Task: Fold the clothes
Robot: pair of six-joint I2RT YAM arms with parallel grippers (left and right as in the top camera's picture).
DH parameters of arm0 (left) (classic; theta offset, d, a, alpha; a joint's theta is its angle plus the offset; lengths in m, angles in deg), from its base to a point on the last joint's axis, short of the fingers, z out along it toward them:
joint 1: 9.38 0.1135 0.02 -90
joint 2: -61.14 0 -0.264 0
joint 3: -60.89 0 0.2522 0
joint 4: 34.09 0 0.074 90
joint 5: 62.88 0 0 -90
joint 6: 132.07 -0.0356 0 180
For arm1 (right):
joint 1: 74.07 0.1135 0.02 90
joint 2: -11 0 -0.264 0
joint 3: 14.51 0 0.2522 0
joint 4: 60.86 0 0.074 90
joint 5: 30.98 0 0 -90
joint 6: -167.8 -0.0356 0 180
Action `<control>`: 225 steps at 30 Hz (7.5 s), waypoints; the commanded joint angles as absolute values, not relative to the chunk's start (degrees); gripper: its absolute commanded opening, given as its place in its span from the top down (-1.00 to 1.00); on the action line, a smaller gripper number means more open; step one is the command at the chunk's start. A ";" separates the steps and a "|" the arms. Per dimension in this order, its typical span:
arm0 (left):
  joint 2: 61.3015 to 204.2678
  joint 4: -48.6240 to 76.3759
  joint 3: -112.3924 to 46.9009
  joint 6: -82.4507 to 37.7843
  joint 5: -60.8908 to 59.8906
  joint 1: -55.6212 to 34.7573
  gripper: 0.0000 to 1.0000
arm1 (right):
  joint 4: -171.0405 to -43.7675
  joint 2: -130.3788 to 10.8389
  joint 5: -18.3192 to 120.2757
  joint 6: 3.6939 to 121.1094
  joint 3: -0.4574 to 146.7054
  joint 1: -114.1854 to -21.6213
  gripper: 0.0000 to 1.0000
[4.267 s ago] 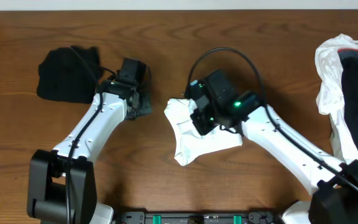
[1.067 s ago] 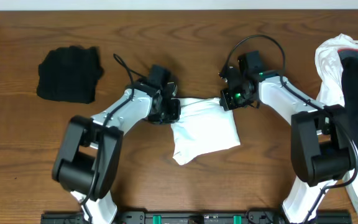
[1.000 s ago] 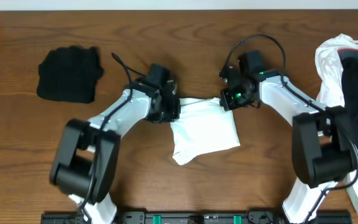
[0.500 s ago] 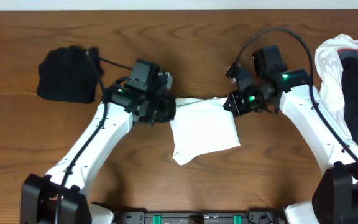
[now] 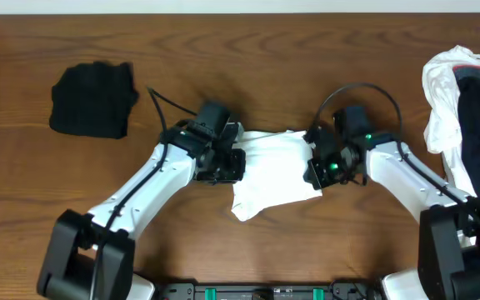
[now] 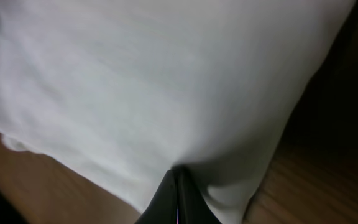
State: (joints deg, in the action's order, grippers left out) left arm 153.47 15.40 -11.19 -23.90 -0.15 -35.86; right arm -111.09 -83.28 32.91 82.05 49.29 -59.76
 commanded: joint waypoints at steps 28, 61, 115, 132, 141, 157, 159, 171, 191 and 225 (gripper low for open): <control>150.04 13.27 -9.23 -19.09 2.67 -35.97 0.88 | -109.27 -76.76 35.06 79.10 53.00 -60.31 0.98; 154.08 -3.31 -11.57 -19.94 14.78 -35.82 0.81 | -95.22 -88.22 44.15 77.61 54.14 -60.29 0.97; 159.00 13.23 -10.78 -11.55 10.01 -35.84 -0.59 | -108.14 -79.45 36.24 79.14 56.87 -53.31 0.69; 164.23 10.48 -10.78 -10.52 6.52 -37.13 -0.59 | -105.95 -87.74 37.55 80.65 56.72 -52.96 0.93; 164.23 10.43 -10.78 -11.09 5.75 -37.13 -0.69 | -105.08 -91.80 37.57 80.65 56.72 -50.67 0.95; 164.23 8.90 -10.28 -13.93 5.31 -38.09 -0.82 | -103.17 -92.24 37.57 80.41 56.72 -48.88 0.96; 164.23 7.31 -9.73 -13.82 5.34 -38.86 -0.82 | -103.28 -92.24 37.59 80.41 56.72 -48.88 0.96; 164.31 5.69 -8.42 -8.92 13.79 -41.09 -0.81 | -104.03 -92.24 37.59 80.41 56.72 -48.88 0.99; 171.77 4.36 -8.42 -5.93 14.54 -43.05 -0.46 | -104.20 -92.24 37.61 80.41 56.72 -48.92 0.93; 164.16 5.93 -10.54 -15.52 14.84 -46.42 0.88 | -108.86 -69.59 38.49 80.02 58.43 -64.02 0.23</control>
State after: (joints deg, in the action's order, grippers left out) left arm 165.34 4.79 -12.13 -12.03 14.89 -45.65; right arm -107.59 -72.04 38.22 79.60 57.70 -61.34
